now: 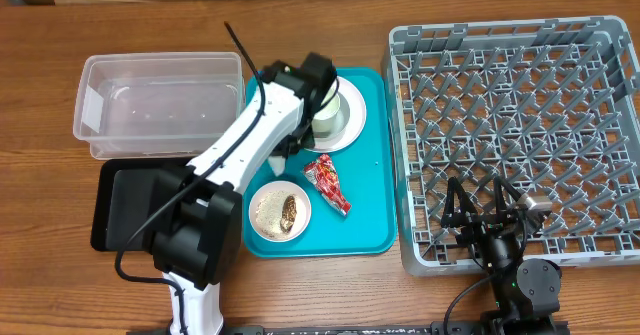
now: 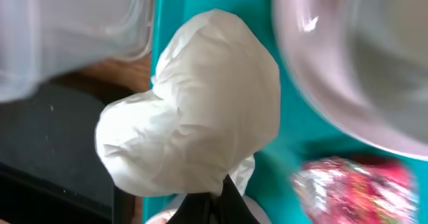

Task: Sort waste into correct bins and load items into the dishwasher
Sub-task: 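Carry the napkin left and release it into the clear bin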

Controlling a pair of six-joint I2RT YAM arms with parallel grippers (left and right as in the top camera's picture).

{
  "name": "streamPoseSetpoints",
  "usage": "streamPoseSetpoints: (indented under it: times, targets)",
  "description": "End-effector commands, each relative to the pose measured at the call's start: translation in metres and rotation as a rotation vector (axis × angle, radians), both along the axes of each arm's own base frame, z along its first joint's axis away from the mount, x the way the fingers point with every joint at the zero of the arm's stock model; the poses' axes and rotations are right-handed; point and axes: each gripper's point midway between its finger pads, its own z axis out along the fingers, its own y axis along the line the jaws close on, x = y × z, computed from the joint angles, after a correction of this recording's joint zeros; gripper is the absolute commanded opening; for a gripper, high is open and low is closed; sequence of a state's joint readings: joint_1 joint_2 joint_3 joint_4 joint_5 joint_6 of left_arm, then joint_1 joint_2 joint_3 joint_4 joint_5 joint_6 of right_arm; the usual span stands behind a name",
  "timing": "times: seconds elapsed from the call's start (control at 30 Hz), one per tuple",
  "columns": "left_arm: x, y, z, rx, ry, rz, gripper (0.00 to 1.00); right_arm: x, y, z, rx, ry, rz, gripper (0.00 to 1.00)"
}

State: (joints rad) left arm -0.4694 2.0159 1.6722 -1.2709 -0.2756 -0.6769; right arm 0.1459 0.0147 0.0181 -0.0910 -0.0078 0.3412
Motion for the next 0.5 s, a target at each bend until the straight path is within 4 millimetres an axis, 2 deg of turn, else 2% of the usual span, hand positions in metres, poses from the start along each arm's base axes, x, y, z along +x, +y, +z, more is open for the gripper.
streamPoseSetpoints:
  times: [0.0,0.13,0.27,0.37,0.47]
  targets:
    - [0.016,-0.014,0.053,-0.098,-0.090,-0.046,0.04,0.000,0.000,-0.002,0.008,-0.003,-0.001,1.00]
    - [0.026,-0.006,0.090,-0.097,-0.148,-0.034,0.04,0.000,0.000,-0.002,0.008,-0.003,-0.001,1.00]
    - [0.044,0.015,0.117,-0.121,-0.221,0.029,0.04,0.000,0.000,-0.002,0.008,-0.003,-0.001,1.00]
    - [0.057,0.044,0.127,-0.126,-0.259,0.106,0.04,0.000,0.000,-0.002,0.008,-0.003,-0.001,1.00]
    - [0.065,0.080,0.126,-0.125,-0.268,0.196,0.04,0.000,0.000,-0.002,0.008,-0.003,-0.001,1.00]
